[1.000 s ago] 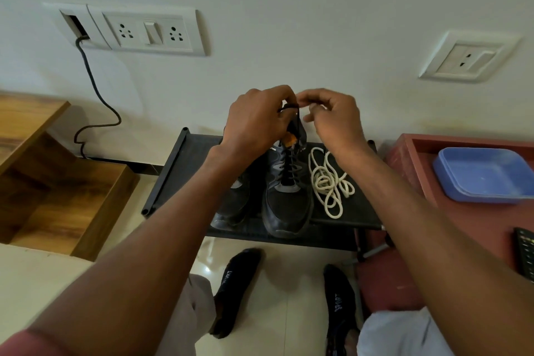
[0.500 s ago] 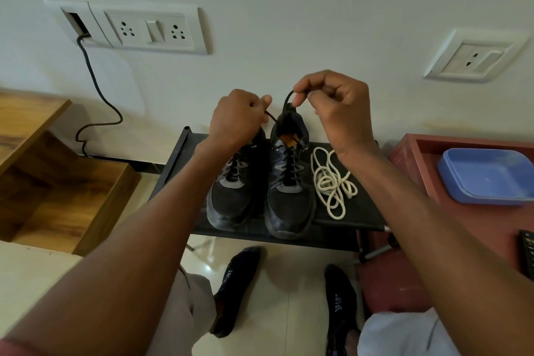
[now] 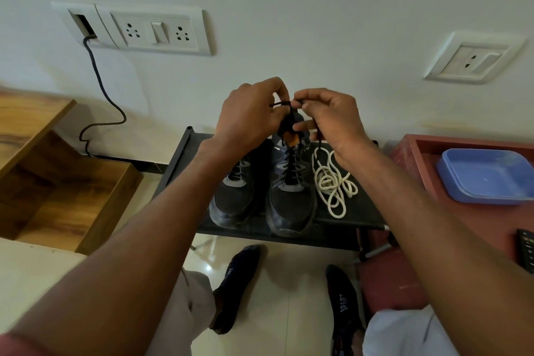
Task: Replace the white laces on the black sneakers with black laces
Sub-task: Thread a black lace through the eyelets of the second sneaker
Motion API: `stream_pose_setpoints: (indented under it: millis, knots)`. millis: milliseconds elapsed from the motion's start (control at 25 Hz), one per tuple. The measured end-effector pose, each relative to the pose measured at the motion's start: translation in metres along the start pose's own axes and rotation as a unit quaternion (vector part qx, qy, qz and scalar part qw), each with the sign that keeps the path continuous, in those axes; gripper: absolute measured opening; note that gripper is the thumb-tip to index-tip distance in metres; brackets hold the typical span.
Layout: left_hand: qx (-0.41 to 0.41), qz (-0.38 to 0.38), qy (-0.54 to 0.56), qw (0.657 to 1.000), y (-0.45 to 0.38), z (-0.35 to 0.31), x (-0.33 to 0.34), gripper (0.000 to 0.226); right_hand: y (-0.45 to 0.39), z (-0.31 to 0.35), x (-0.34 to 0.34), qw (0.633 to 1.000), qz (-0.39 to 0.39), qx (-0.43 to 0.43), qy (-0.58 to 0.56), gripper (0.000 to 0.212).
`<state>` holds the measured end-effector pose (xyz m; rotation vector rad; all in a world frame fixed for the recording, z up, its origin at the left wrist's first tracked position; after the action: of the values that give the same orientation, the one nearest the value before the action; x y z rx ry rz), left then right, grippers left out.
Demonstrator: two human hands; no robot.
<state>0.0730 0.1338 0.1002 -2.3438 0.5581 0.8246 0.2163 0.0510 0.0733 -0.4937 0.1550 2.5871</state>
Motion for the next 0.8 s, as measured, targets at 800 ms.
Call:
stream_pose_setpoints:
  millis: [800]
  knots:
    - [-0.325,0.107,0.443,0.829,0.007,0.039,0.03,0.029,0.006,0.006,-0.001,0.959,-0.013,-0.121,0.255,0.011]
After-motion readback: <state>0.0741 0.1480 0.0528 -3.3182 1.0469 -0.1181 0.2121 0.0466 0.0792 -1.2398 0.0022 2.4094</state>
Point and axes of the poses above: each hand's wrist, its own y-axis away from the middle knuckle, its own x-axis out of the palm, z = x × y, the point moved 6 cm from there along -y, towards the middle knuckle, and after that the axes turned 13 degrees about y, right-handed, at the moved point
